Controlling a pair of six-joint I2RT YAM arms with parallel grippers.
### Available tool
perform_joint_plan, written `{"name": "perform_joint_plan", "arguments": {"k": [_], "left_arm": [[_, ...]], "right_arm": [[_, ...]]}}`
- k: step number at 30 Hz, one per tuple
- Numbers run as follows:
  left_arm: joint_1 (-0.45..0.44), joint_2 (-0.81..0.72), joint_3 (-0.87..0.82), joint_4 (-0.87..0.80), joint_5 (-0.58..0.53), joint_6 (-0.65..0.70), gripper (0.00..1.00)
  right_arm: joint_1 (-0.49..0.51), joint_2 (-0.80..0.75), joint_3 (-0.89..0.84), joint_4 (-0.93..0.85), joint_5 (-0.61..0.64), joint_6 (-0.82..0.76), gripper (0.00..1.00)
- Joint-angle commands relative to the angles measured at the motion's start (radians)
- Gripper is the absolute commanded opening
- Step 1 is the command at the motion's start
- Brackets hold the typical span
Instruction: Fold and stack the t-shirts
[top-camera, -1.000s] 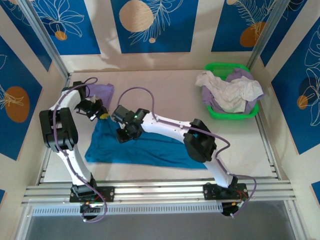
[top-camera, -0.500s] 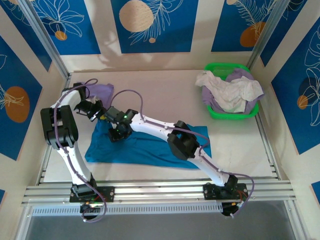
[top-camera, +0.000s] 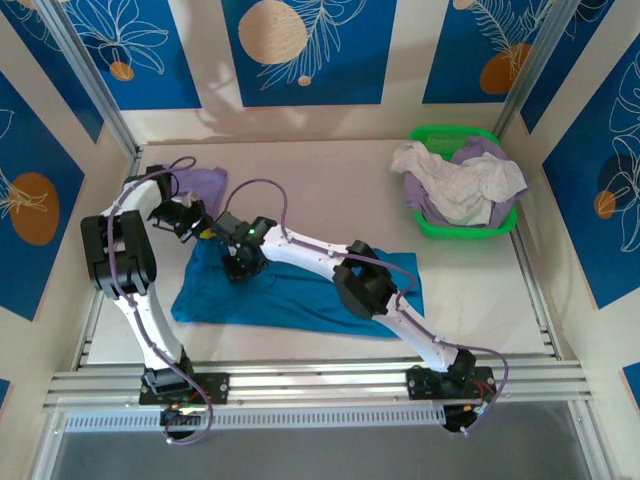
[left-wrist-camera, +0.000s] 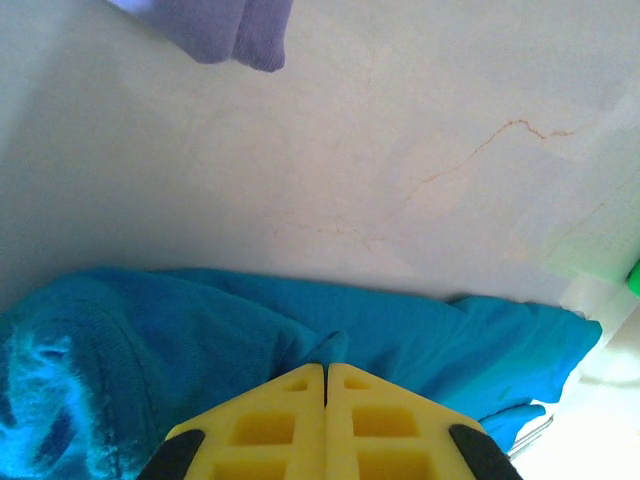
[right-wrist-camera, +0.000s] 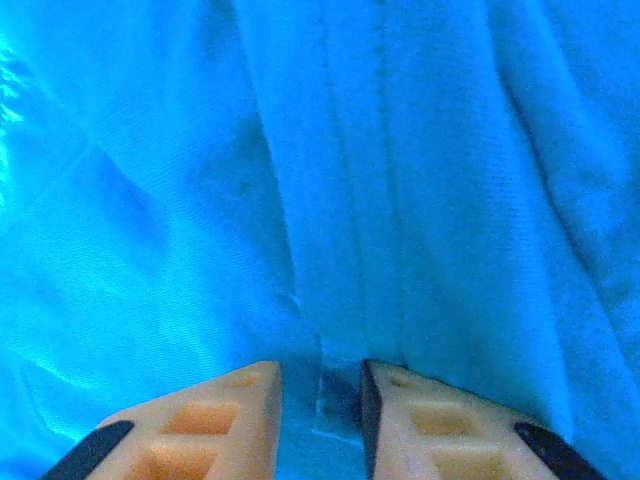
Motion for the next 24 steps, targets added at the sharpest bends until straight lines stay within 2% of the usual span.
{"name": "perform_joint_plan", "arguments": {"k": [1,9,12,15,18,24], "left_arm": [[0.017,0.009,-0.011,-0.008,0.010,0.026,0.00],[0.017,-0.003,-0.014,-0.019,0.000,0.031,0.00],[0.017,-0.013,-0.014,-0.027,-0.003,0.035,0.00],[0.019,-0.017,-0.013,-0.030,-0.005,0.037,0.00],[0.019,-0.015,-0.014,-0.029,-0.001,0.036,0.00],[0.019,-0.014,-0.022,-0.025,0.002,0.034,0.00]], "right_arm": [[-0.009,-0.010,-0.015,-0.037,-0.024,0.011,0.24],[-0.013,-0.029,-0.008,-0.040,-0.028,-0.005,0.05],[-0.010,-0.038,-0.003,-0.045,-0.024,-0.019,0.01],[-0.011,-0.048,-0.003,-0.046,-0.033,-0.026,0.05],[-0.013,-0.049,-0.007,-0.042,-0.043,-0.027,0.22],[-0.015,-0.017,-0.025,-0.032,-0.067,-0.011,0.24]]}}
